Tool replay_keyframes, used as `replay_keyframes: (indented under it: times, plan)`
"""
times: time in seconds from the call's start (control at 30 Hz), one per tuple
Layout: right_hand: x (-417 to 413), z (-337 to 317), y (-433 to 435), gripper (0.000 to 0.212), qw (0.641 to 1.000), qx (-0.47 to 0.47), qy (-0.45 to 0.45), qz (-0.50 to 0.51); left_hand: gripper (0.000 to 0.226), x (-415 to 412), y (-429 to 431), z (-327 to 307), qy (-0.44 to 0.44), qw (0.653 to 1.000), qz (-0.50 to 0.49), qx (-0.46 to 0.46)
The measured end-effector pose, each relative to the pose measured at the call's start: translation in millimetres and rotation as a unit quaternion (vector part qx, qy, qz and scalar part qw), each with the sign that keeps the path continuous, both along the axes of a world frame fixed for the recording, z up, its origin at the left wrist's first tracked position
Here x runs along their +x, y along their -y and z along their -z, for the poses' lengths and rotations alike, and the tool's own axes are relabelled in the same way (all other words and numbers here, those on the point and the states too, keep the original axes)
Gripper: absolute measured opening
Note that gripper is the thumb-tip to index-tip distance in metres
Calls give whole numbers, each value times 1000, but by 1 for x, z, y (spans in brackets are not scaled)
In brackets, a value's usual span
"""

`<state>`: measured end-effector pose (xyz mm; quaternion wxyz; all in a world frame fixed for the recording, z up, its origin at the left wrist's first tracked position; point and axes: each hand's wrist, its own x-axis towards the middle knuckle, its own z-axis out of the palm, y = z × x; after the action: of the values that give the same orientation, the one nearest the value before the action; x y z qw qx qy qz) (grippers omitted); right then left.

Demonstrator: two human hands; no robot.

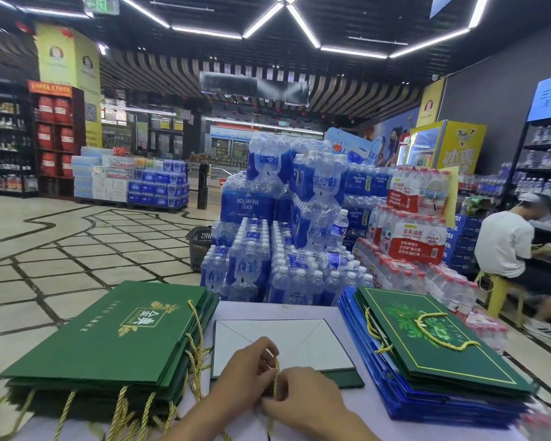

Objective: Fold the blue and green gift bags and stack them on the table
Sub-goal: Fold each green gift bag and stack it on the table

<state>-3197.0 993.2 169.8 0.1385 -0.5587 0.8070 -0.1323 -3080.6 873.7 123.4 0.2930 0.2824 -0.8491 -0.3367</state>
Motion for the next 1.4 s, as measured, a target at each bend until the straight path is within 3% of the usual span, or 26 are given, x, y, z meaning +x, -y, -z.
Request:
replay_keyframes:
  times: [0.17,0.3,0.43,0.5,0.67,0.8,1.03,1.4]
  plan:
    - [-4,3,8,18,999,23,45,-1,19,-1,-2,12,12,999,-28,-14]
    - [-34,-11,9,11,967,-47,247,38,11,-4,-3,17,54,989,-32,-133]
    - [-61,-28,4,13,906,-95,404,82,53,-4,-10,11,201,968,-1,-151]
    - [-72,-30,2,15,895,-95,428,80,56,-4,-12,7,222,963,4,-152]
    - [-87,-22,1,14,948,-82,302,53,51,-3,-13,5,214,965,1,-151]
    - [-91,-19,-1,12,946,-97,306,49,51,-3,-14,6,222,961,0,-163]
    - [-101,-13,2,11,991,-77,108,-1,49,-2,-15,7,222,961,-2,-165]
    - [-102,-11,8,17,996,-54,12,-69,49,-1,-15,9,212,966,2,-150]
